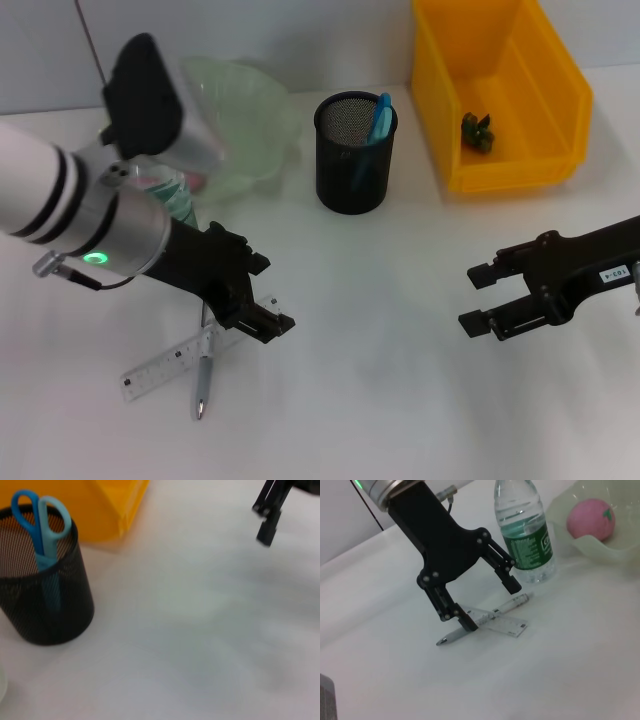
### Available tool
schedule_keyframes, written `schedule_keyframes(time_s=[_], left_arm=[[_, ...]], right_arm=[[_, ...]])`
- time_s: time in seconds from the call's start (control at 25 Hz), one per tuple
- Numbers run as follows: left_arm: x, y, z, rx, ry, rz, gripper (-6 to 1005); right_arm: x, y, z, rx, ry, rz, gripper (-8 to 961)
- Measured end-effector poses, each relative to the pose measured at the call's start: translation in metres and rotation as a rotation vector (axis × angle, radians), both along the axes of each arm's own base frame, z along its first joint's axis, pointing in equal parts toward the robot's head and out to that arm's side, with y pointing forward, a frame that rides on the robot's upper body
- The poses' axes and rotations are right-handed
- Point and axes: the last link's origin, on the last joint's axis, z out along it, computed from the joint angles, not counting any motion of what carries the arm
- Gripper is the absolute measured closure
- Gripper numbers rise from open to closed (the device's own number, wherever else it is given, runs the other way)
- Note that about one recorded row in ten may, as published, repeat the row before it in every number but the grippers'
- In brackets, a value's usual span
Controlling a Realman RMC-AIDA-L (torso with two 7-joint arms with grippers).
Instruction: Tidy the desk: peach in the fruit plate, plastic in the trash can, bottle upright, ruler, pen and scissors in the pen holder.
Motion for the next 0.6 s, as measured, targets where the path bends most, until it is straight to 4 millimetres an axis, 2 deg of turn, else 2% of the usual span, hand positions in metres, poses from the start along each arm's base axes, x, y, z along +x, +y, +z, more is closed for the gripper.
schedule_keyframes(time_s=[0.16, 0.6], left_arm=[[0.005, 0.004, -0.01, 0.004, 0.105, 0.017, 163], [0.0, 0.012, -0.027, 0.037, 0.192, 0.076, 163]], right_arm=[[0.0, 0.001, -0.001, -0.005, -0.015, -0.005, 181], [-0.001, 0.003, -0.001, -0.002, -0.017, -0.001, 181]])
